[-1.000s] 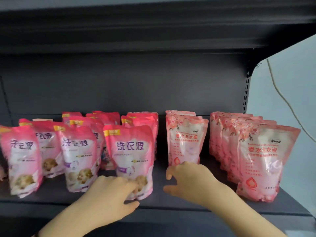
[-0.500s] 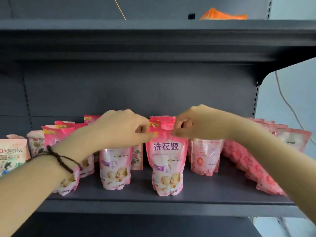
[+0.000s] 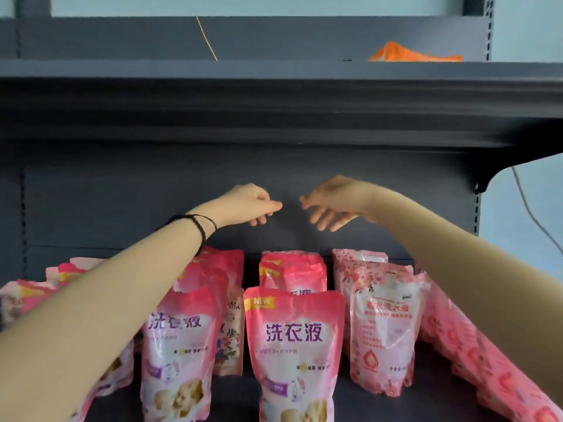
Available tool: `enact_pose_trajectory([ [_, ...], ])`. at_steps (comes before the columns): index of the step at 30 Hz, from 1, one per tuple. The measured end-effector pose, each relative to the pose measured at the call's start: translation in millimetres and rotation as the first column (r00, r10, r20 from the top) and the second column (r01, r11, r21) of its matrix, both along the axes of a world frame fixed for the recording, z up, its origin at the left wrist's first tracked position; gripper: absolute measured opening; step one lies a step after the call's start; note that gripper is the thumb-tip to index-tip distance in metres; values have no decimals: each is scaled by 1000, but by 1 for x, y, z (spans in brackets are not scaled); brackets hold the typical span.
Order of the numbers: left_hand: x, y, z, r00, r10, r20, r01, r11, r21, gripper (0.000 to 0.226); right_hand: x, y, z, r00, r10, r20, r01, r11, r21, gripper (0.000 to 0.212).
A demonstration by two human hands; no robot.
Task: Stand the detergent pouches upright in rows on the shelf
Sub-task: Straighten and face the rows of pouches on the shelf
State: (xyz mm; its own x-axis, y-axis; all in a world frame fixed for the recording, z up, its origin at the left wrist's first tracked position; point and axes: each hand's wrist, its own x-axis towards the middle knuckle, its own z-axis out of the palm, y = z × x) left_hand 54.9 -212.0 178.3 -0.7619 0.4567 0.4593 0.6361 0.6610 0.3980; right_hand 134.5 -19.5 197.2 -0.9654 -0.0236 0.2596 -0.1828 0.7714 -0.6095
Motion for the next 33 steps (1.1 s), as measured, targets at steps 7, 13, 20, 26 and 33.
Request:
enact_pose_trajectory([
  [7, -88, 8, -15, 981, -4, 193, 20, 996, -82, 33, -93, 27, -23, 995, -29, 99, 33, 999, -39, 26],
  [13, -142, 19, -35, 926, -110, 361, 157, 982, -104, 29, -152, 46, -49, 983, -52, 175, 28, 990, 135, 28],
  [20, -161, 34, -65, 868, -154, 473, 288, 931, -225, 13, -166, 62, -66, 927, 17, 375, -105, 970, 218, 22],
  [26, -159, 38, -59, 919, -207, 336, 299, 920, -254, 11, -158, 54, -61, 963, -20, 270, -93, 913, 397, 23],
  [33, -140, 33, -12, 968, -191, 163, 164, 972, 166, 16, -153, 47, -23, 971, -168, -167, 190, 974, 122, 17],
])
